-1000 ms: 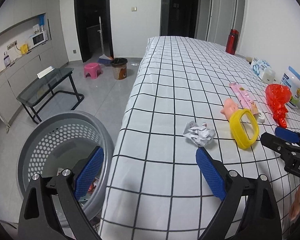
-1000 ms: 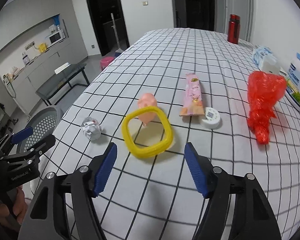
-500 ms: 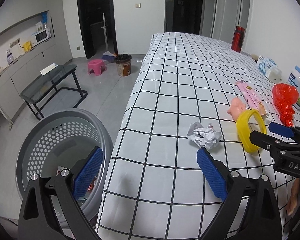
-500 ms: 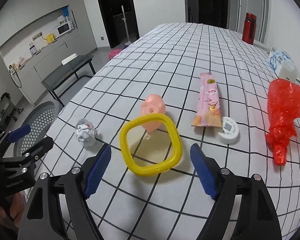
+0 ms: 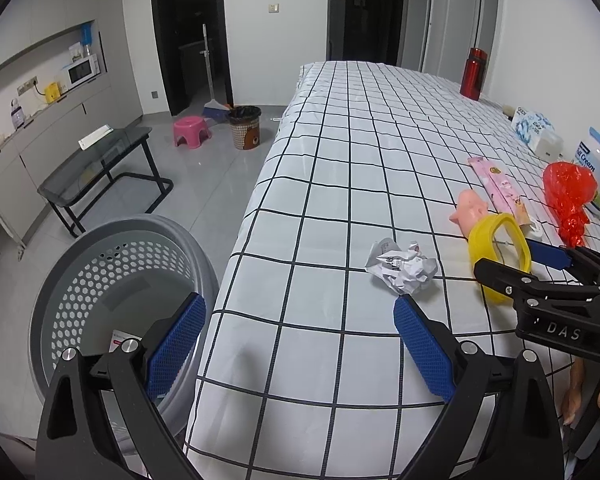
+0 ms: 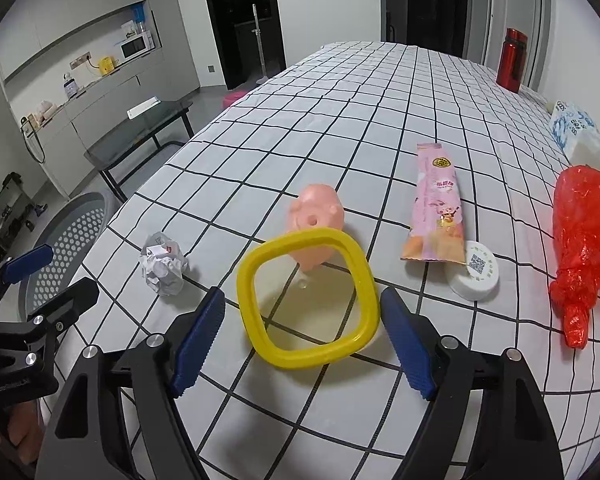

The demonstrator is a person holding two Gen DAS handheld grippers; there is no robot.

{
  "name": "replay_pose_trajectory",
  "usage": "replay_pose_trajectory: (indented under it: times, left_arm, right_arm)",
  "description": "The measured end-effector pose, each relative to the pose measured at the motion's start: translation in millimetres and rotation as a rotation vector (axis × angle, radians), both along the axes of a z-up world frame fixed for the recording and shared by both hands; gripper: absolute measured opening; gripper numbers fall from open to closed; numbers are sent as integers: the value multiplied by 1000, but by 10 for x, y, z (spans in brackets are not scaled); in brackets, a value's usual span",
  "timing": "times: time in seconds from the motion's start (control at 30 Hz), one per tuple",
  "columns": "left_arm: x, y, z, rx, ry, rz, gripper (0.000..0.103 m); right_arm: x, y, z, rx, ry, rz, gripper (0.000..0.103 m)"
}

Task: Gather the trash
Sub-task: 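Grasp the crumpled foil with the left tool while the right tool grasps the yellow ring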

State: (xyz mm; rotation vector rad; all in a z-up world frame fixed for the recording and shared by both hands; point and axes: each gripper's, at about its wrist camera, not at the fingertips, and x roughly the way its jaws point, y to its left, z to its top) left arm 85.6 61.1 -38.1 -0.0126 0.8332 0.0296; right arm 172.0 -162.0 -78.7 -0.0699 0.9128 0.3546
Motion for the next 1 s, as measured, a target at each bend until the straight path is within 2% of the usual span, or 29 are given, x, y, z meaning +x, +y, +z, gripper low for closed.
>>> replay_pose_trajectory:
  times: [0.07, 0.3, 0.63, 1.0]
  left_arm:
    - [2, -10, 1, -3, 1, -1, 93]
    - [25, -90, -8, -10, 8, -8, 93]
    - [178, -248, -74, -46, 31, -26, 93]
    - [393, -534, -146, 2, 29, -50, 93]
  right_arm:
    - [-9, 8, 0, 2, -2, 8, 69]
    - [-68, -36, 42, 34, -14, 4, 69]
    - [-297, -398, 227, 105, -41, -107, 69]
    - [-464, -618, 292, 192, -70, -135, 69]
